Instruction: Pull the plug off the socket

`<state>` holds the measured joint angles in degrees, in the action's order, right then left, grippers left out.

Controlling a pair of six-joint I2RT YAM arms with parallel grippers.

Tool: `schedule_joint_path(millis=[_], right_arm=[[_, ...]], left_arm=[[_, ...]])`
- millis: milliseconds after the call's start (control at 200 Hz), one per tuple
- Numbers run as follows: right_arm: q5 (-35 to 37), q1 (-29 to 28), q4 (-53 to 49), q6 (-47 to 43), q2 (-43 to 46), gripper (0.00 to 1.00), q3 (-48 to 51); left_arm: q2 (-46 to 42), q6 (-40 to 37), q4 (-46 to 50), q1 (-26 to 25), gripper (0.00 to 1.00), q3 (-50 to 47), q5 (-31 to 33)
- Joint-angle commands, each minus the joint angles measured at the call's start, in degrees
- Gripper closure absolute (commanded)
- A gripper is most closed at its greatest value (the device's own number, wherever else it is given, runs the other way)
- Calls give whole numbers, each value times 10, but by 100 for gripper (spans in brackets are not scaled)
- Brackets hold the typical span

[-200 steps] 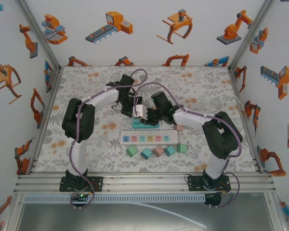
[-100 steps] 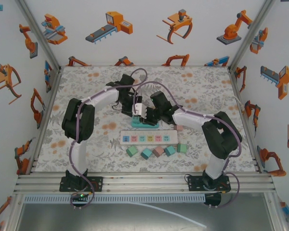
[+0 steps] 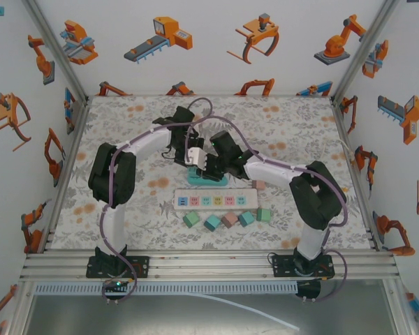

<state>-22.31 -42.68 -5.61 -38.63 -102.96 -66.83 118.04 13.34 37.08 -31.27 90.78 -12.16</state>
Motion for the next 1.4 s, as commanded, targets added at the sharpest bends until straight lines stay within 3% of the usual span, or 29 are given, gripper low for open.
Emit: schedule_joint_path(millis=[0, 110, 245, 396, 541, 656, 841, 1031, 1397], right_arm=[[-58, -5, 56, 28, 30, 91, -14], [-88, 14, 143, 118, 36, 93, 10], [8, -31, 9, -47, 15, 94, -26], [-78, -13, 123, 9, 30, 93, 41], [-127, -2, 99, -19, 25, 92, 55], [-142, 11, 110, -12, 19, 92, 64], [-137, 15, 112, -13, 15, 92, 58], [-124, 16, 104, -14, 24, 92, 45], [-112, 17, 124, 13, 92, 91, 61]], left_arm=[[32, -18, 8, 16, 49, -18, 131], [34, -15, 6, 16, 49, -18, 122], [36, -18, 7, 17, 50, -16, 101], [8, -25, -19, 27, 44, -23, -1], [-30, -22, -84, 37, 27, -58, -86], [-24, -13, -95, 37, 24, -58, -139], [4, -18, -70, 35, 24, -45, -138], [34, -45, -6, 25, 31, -16, -66], [17, -47, -6, 26, 33, -17, -22]])
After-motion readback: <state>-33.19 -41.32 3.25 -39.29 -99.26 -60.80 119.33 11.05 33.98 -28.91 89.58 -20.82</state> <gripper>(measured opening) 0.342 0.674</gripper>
